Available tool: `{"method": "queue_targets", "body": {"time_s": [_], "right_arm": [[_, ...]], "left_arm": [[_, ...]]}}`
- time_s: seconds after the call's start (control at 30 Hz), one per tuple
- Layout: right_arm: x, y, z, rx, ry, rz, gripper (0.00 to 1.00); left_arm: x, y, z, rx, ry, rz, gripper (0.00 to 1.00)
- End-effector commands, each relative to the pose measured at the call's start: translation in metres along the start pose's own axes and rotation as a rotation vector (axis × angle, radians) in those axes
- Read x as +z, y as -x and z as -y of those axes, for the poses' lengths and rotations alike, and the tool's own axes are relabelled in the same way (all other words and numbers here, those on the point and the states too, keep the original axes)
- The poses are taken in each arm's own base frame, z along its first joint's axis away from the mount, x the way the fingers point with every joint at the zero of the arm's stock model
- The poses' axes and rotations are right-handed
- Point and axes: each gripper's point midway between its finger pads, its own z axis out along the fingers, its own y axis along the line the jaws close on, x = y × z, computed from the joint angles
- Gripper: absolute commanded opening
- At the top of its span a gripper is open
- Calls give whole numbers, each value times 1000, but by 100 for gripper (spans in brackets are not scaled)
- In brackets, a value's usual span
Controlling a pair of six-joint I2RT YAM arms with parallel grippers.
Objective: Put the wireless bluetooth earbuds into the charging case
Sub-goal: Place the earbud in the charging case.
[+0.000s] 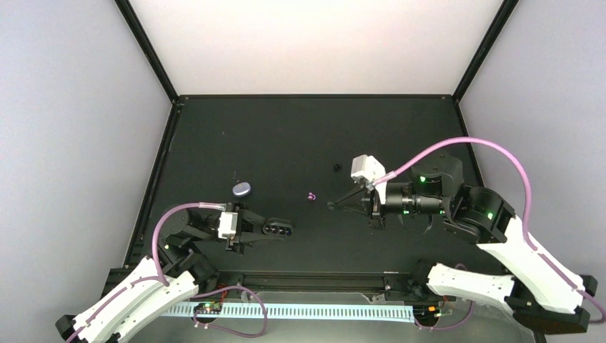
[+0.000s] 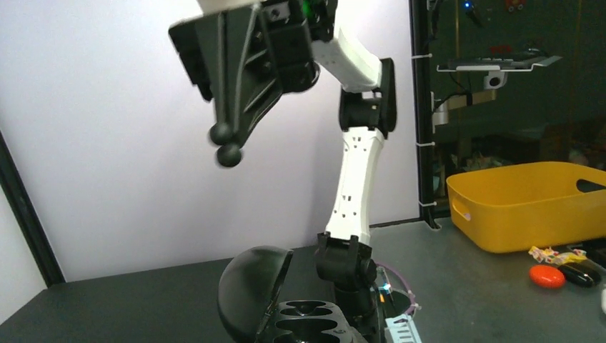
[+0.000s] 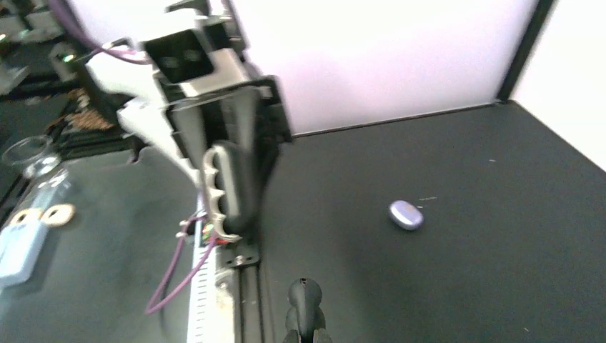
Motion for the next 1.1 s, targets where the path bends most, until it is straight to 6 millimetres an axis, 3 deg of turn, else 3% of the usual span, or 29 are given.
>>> {"method": "queue_targets", "body": {"time_s": [0.0, 0.17, 0.3, 1.07], "right_arm": [[1, -14, -27, -77, 67, -158, 1], [17, -3, -55, -125, 188, -188, 1], [37, -10, -66, -183, 205, -293, 1], [90, -11, -67, -309, 113, -373, 1]], "left_arm": [[4, 5, 3, 7, -44, 5, 2], [7, -2, 1, -17, -54, -16, 2], [9, -6, 0, -31, -62, -29, 2], [19, -25, -6, -107, -95, -87, 2]]}}
